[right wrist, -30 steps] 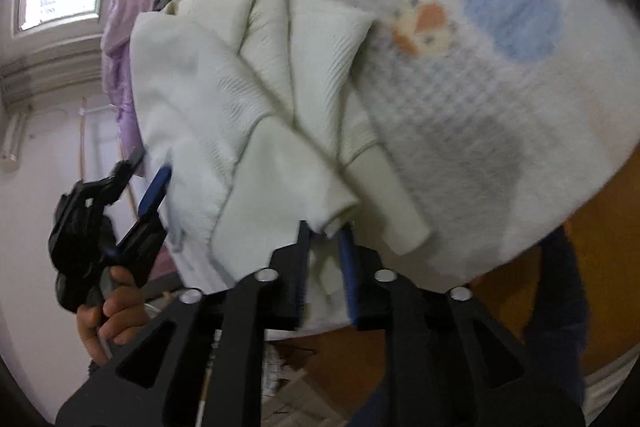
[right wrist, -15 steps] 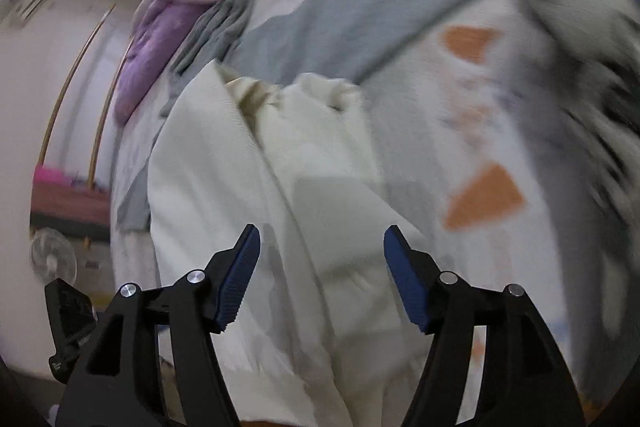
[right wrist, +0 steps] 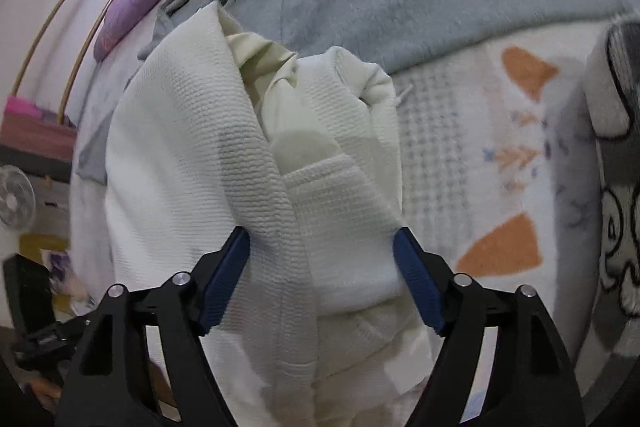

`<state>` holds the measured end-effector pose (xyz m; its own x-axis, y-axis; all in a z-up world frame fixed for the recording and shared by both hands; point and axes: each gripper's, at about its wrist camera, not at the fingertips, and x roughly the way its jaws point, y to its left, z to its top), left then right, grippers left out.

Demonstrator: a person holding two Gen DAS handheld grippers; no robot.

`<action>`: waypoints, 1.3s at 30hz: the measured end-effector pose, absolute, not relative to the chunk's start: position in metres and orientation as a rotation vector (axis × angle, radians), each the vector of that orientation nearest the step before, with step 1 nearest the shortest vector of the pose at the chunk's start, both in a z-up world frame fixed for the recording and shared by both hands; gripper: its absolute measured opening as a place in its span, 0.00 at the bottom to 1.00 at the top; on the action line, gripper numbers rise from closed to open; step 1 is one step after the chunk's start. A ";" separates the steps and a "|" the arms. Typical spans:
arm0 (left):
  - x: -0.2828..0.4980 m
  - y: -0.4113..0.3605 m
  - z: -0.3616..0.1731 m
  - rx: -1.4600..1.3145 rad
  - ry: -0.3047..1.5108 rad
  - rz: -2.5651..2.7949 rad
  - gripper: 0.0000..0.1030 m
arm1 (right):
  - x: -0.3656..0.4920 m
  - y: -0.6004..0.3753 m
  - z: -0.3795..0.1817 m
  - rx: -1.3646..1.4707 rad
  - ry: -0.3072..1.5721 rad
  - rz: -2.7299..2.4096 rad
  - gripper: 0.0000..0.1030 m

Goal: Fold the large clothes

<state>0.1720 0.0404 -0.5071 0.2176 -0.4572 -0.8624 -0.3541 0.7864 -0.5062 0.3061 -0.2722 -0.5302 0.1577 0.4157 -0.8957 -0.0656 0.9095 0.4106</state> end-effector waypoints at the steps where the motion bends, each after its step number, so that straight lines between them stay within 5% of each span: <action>1: 0.171 0.040 -0.508 -0.714 1.390 -0.078 0.54 | 0.307 -0.271 -0.534 0.301 1.377 0.361 0.71; 3: 0.171 0.040 -0.511 -0.717 1.396 -0.076 0.55 | 0.312 -0.270 -0.538 0.331 1.390 0.384 0.64; 5: 0.171 0.040 -0.513 -0.723 1.399 -0.073 0.55 | 0.308 -0.270 -0.535 0.368 1.389 0.412 0.35; 8: 0.172 0.040 -0.515 -0.710 1.405 -0.079 0.57 | 0.302 -0.272 -0.526 0.375 1.384 0.411 0.12; 15: 0.181 0.040 -0.509 -0.689 1.392 -0.082 0.69 | 0.272 -0.297 -0.484 0.429 1.303 0.364 0.09; 19: 0.189 0.035 -0.515 -0.652 1.422 -0.095 0.73 | 0.259 -0.317 -0.504 0.399 1.341 0.280 0.10; 21: 0.193 0.028 -0.529 -0.620 1.486 -0.095 0.74 | 0.267 -0.323 -0.534 0.471 1.389 0.266 0.19; 23: 0.196 0.023 -0.536 -0.585 1.505 -0.084 0.74 | 0.272 -0.328 -0.548 0.519 1.416 0.228 0.40; 29: 0.188 0.025 -0.533 -0.638 1.498 -0.091 0.74 | 0.232 -0.339 -0.519 0.570 1.395 0.144 0.66; 39: 0.151 0.017 -0.547 -0.666 1.562 -0.101 0.78 | 0.140 -0.347 -0.572 1.084 1.469 0.152 0.69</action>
